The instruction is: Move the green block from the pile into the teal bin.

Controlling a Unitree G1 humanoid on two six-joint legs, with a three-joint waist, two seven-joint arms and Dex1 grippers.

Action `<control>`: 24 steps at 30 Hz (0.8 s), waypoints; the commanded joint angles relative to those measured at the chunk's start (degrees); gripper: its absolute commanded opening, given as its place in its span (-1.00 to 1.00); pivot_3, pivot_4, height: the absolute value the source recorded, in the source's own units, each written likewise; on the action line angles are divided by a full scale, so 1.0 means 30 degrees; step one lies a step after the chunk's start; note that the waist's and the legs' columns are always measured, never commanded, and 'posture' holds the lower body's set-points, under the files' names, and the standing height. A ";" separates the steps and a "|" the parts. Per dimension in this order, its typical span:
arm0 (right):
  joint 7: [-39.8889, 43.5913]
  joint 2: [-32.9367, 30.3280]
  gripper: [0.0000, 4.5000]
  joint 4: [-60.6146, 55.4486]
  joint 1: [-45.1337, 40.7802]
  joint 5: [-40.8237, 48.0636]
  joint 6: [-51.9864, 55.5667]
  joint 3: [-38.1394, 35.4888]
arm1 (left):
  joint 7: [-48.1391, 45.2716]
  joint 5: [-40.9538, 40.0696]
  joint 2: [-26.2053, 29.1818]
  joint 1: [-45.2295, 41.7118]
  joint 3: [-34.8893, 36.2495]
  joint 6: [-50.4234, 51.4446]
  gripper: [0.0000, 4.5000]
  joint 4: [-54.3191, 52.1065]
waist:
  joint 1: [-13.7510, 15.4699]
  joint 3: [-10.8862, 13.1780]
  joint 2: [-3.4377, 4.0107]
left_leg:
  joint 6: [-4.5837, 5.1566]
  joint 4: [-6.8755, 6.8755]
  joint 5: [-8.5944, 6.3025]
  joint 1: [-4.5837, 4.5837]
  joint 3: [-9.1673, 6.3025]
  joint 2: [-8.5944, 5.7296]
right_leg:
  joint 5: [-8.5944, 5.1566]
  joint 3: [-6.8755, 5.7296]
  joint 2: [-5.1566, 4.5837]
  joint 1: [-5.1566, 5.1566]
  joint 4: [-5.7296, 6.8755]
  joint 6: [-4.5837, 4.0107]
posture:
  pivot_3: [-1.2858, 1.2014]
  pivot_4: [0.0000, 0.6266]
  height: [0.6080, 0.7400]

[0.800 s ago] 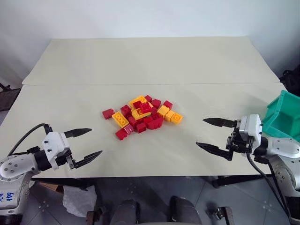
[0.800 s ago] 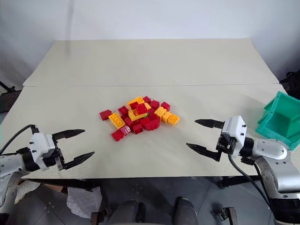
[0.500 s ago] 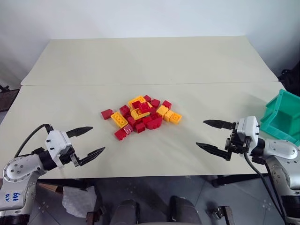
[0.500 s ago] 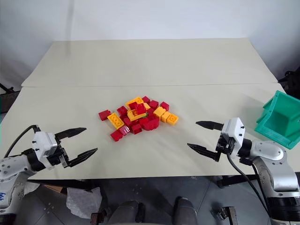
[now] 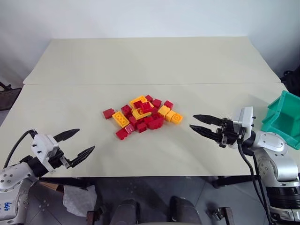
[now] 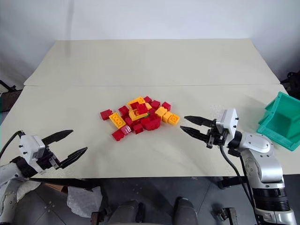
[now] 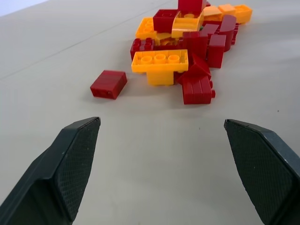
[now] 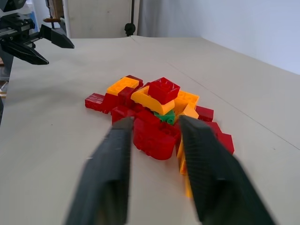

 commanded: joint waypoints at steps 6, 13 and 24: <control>-0.0096 0.1444 -0.93 0.0204 -0.1859 -0.0365 0.0945 0.2388 | 0.0591 -0.0596 -0.0343 0.0033 0.0289 0.0395 1.00 -0.1320 | -0.0290 0.0000 0.0001 | -0.0003 0.0000 -0.0001 0.0020 0.0004 0.0010 | -0.0001 0.0005 0.0005 -0.0010 0.0024 -0.0002 | 0.03 -0.52 1.00; -0.1354 0.4071 -0.99 0.3505 -0.5670 -0.4105 0.0692 0.6122 | 0.0543 -0.1080 -0.0600 0.0060 -0.0239 0.0894 1.00 -0.2564 | -0.0557 0.0000 0.0000 | -0.0008 0.0000 -0.0003 0.0016 -0.0029 0.0010 | 0.0001 0.0009 0.0000 -0.0027 0.0047 -0.0002 | 0.03 -0.52 1.00; -0.3373 0.8192 -0.99 1.1450 -1.2082 -0.8480 0.1005 0.8806 | 0.0692 -0.1021 -0.1136 0.0391 -0.0615 0.1057 1.00 -0.3117 | -0.1036 -0.0002 0.0000 | -0.0035 0.0006 -0.0005 0.0004 -0.0061 0.0007 | 0.0000 -0.0027 0.0000 -0.0056 0.0153 -0.0003 | 0.03 -0.52 1.00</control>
